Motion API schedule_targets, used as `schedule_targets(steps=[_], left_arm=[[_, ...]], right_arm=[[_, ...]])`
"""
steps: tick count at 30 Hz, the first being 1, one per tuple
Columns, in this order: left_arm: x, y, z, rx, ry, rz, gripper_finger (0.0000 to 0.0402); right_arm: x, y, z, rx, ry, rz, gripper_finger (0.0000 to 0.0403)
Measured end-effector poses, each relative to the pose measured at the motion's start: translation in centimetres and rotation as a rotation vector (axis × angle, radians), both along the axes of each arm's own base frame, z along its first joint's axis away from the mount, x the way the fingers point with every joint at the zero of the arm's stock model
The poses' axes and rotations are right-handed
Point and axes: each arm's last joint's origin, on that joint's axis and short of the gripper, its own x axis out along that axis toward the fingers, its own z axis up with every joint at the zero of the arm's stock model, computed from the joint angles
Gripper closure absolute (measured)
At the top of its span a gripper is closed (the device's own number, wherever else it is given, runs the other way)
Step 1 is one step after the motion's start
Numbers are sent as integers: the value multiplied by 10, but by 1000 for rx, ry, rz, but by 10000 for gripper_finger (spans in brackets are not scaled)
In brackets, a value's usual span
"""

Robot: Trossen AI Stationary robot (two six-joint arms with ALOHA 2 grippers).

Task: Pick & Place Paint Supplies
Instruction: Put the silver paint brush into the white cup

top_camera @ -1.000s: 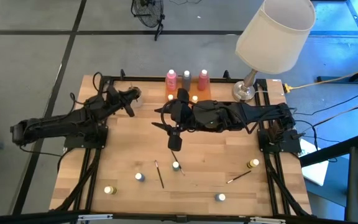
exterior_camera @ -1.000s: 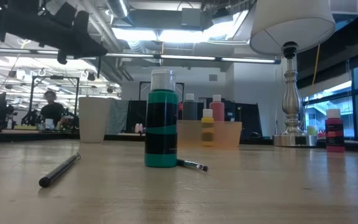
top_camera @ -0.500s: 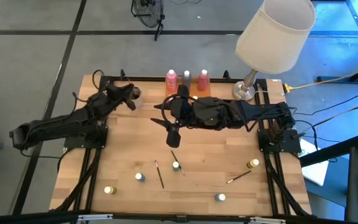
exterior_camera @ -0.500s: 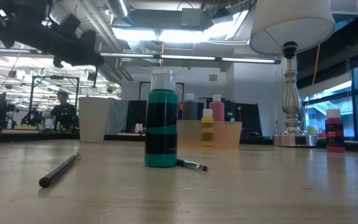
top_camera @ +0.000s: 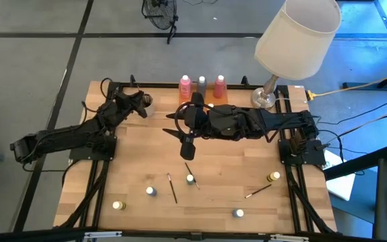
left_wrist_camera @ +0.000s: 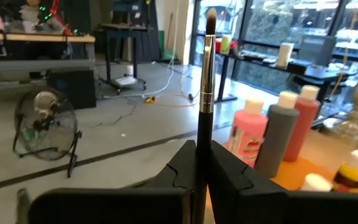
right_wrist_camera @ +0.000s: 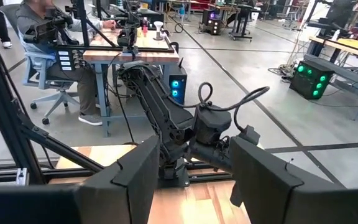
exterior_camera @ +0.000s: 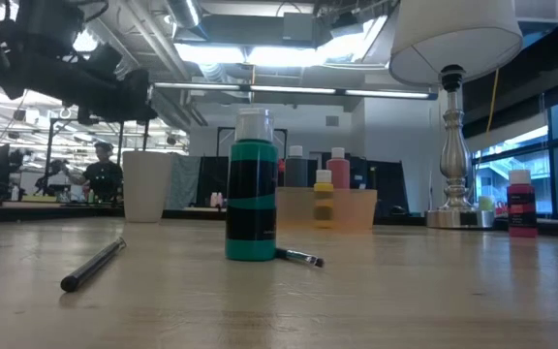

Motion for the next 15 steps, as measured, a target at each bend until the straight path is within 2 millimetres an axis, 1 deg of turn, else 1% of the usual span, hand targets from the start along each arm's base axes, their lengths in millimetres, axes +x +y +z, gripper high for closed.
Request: schedule_targets(steps=[2, 8, 12, 15], left_arm=[[-1, 1, -1, 3, 4, 7, 387], [-2, 3, 5, 71, -1, -4, 386], [-1, 6, 2, 49, 14, -24, 381], [1, 9, -3, 37, 61, -37, 371]], right_arm=[[0, 0, 0, 2, -3, 1, 204], [0, -1, 0, 2, -4, -1, 204], [1, -1, 0, 2, -4, -3, 204], [1, -1, 0, 2, -4, 0, 204]])
